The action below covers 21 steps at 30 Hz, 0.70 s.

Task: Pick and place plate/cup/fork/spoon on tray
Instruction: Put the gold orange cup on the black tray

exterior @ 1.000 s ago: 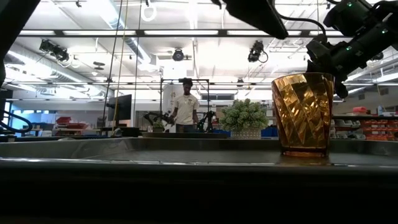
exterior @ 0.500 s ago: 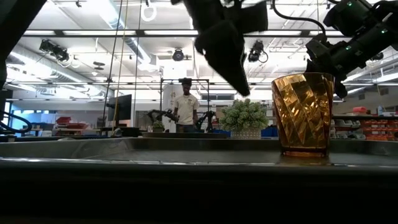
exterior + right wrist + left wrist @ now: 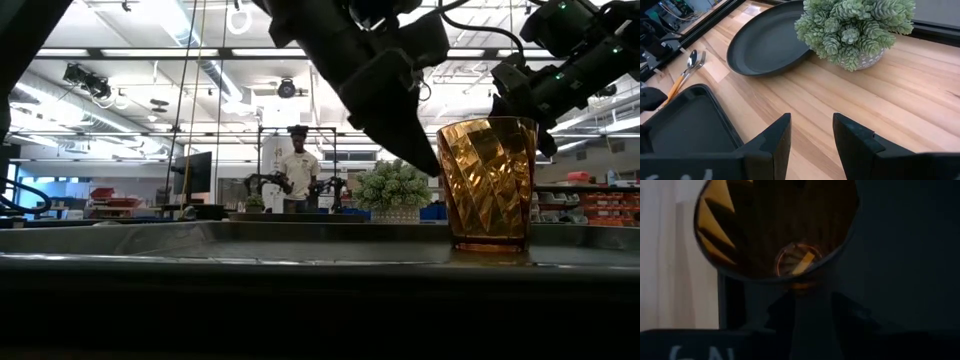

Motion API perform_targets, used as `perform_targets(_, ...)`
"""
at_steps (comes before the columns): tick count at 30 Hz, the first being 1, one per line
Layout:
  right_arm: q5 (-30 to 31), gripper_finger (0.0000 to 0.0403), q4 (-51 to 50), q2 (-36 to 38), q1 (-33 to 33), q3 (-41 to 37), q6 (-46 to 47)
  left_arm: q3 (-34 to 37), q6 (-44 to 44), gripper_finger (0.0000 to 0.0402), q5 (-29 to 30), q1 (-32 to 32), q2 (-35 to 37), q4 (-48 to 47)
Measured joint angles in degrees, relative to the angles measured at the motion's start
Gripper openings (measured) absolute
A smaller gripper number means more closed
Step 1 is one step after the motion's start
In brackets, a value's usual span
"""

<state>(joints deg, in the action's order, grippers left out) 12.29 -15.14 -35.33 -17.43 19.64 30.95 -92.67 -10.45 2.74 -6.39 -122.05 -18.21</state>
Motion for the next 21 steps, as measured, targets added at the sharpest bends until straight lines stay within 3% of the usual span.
perform_targets(10, 0.0, 0.0153, 0.5, 0.0, 0.0, 0.0, -0.1, 3.8, 0.9, 0.0134, -3.5, 0.1, -0.9, 14.3)
perform_targets(21, 0.0, 0.0153, 2.8, 0.0, 0.0, 0.0, -1.2, 4.1, -3.0, 0.0134, -4.7, 0.2, -0.9, 21.6)
